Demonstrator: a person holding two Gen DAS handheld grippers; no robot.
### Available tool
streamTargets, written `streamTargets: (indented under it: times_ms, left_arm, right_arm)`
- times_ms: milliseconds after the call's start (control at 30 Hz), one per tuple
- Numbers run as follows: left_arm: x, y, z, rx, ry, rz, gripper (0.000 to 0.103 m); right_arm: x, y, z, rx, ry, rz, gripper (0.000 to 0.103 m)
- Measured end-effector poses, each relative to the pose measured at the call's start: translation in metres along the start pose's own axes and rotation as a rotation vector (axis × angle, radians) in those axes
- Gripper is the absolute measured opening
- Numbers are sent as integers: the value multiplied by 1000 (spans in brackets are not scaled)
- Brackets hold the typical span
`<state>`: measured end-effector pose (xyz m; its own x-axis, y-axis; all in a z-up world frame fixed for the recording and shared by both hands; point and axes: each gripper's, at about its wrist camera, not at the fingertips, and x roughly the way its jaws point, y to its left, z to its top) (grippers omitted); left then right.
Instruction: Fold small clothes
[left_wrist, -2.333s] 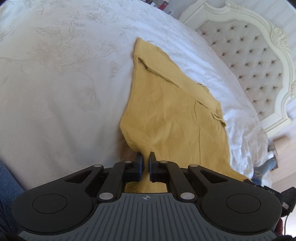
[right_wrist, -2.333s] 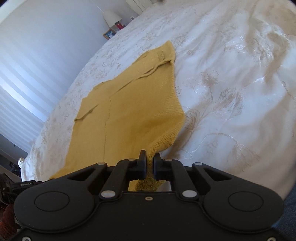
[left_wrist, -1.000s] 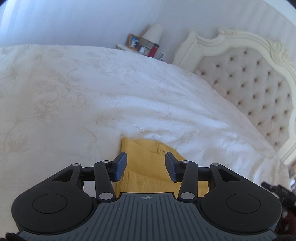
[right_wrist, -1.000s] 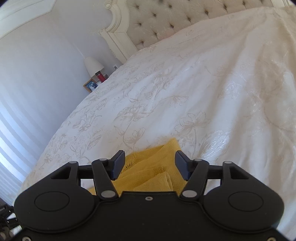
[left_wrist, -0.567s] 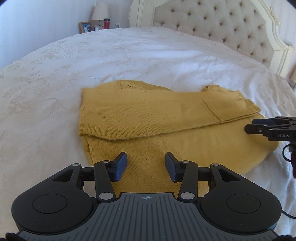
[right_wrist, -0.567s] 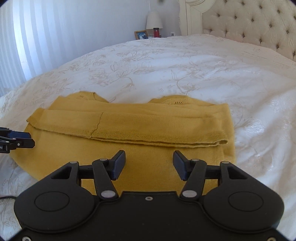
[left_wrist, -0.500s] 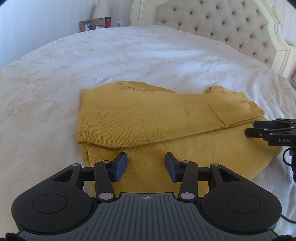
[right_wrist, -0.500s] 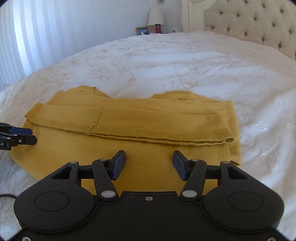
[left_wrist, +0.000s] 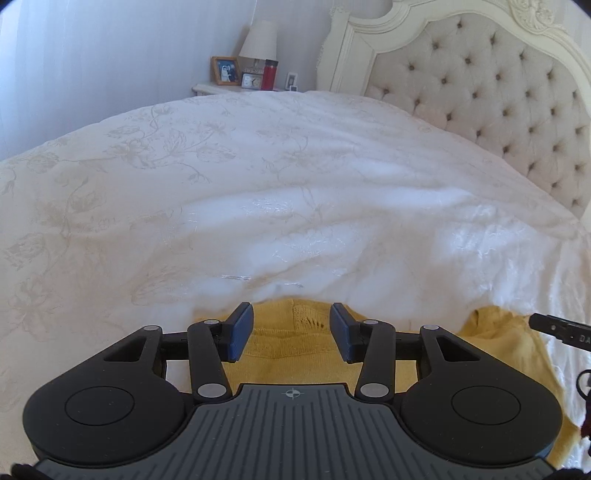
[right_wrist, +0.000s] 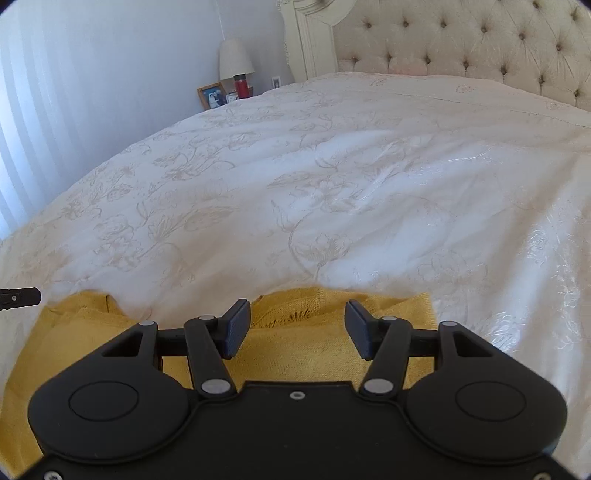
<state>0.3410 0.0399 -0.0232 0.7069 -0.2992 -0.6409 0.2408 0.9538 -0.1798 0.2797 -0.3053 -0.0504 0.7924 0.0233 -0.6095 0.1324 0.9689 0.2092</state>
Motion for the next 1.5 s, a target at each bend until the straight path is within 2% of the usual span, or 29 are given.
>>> streamTargets:
  times_ms: [100, 233, 333, 500, 567, 667, 800, 833, 933, 1067, 1200, 1233, 1300, 1333, 1400, 1500]
  left_arm:
    - [-15, 2, -21, 5, 25, -21, 45]
    - [-28, 2, -66, 35, 111, -56, 45]
    - [-41, -1, -99, 69, 145, -73, 45]
    - [-54, -2, -129, 104, 143, -74, 45]
    - [-55, 1, -129, 79, 147, -76, 45]
    - [-53, 3, -127, 52, 156, -79, 45]
    - [-54, 0, -122, 40, 163, -74, 45]
    - [-58, 0, -121, 39, 161, -73, 45]
    - [-71, -3, -117, 49, 125, -82, 46]
    - [-70, -9, -116, 80, 106, -89, 46]
    - [-54, -10, -122, 81, 115, -90, 46]
    - [-51, -9, -125, 76, 121, -94, 47]
    - [-47, -6, -131, 78, 115, -100, 48]
    - [-47, -4, -134, 78, 100, -110, 49]
    - [-47, -1, -139, 72, 75, -136, 53]
    - [-47, 0, -141, 79, 58, -174, 61]
  right_arm:
    - [-13, -12, -9, 11, -7, 3, 61]
    - [-35, -29, -35, -1, 10, 19, 62]
    - [-50, -36, -55, -34, 28, 3, 62]
    - [-70, -46, -80, 1, 48, 15, 61]
    - [-73, -48, -85, 12, 59, 23, 57]
    - [-76, -49, -90, 44, 72, 52, 40]
    - [-75, -52, -90, 95, 97, 89, 9]
    - [-76, -51, -89, 94, 98, 93, 9]
    - [-92, -50, -86, 71, 87, 69, 9]
    - [-97, -58, -95, 21, 146, -5, 8]
    - [-95, -59, -103, 29, 168, 3, 9]
    - [-95, -57, -103, 31, 166, 1, 15]
    - [-95, -55, -99, 36, 160, -9, 18]
    - [-96, -54, -97, 37, 147, -22, 27]
    - [-98, -52, -90, 35, 112, -36, 37]
    - [-94, -52, -71, 64, 43, -39, 39]
